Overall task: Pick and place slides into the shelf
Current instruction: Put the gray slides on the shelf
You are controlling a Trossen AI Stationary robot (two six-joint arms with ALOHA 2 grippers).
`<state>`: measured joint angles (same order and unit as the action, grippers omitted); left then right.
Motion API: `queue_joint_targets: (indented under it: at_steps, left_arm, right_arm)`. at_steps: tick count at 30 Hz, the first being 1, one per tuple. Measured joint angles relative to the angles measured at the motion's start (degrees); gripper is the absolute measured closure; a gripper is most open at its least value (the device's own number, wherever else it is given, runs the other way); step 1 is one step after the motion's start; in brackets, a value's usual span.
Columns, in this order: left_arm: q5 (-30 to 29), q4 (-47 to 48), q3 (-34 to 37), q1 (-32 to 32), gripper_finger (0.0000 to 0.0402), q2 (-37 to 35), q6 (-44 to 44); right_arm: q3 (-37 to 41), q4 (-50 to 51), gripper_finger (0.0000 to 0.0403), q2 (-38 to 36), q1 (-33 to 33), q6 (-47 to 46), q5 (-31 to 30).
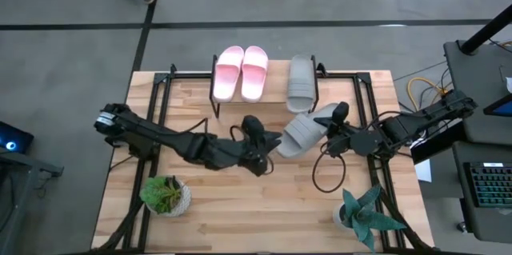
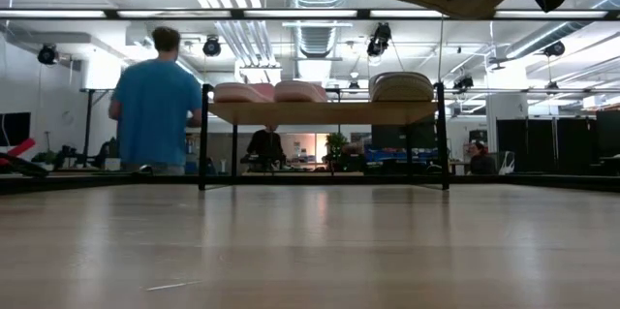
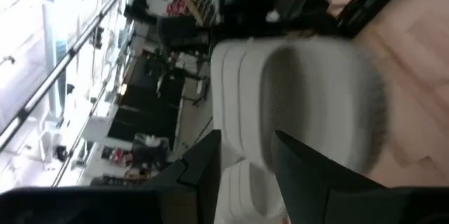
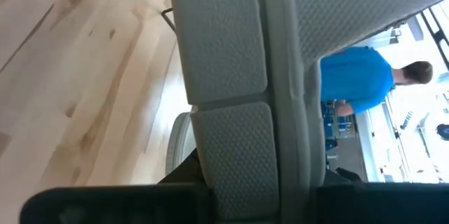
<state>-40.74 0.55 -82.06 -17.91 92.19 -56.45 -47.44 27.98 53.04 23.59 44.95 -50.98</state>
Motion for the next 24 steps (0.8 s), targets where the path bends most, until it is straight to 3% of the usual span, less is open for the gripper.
queue_joint_targets:
  at_steps: [11,24]
  left_arm:
    - [10.1,0.1,-0.3,5.7,0.029,1.8,2.6]
    - [13.9,0.5,-0.4,5.6,0.029,2.3,3.5]
  right_arm:
    - [0.0,-0.3,0.0354,0.6,0.0,0.0,0.6]
    - [0.0,-2.0,0.0354,0.7,-0.1,1.8,-0.5]
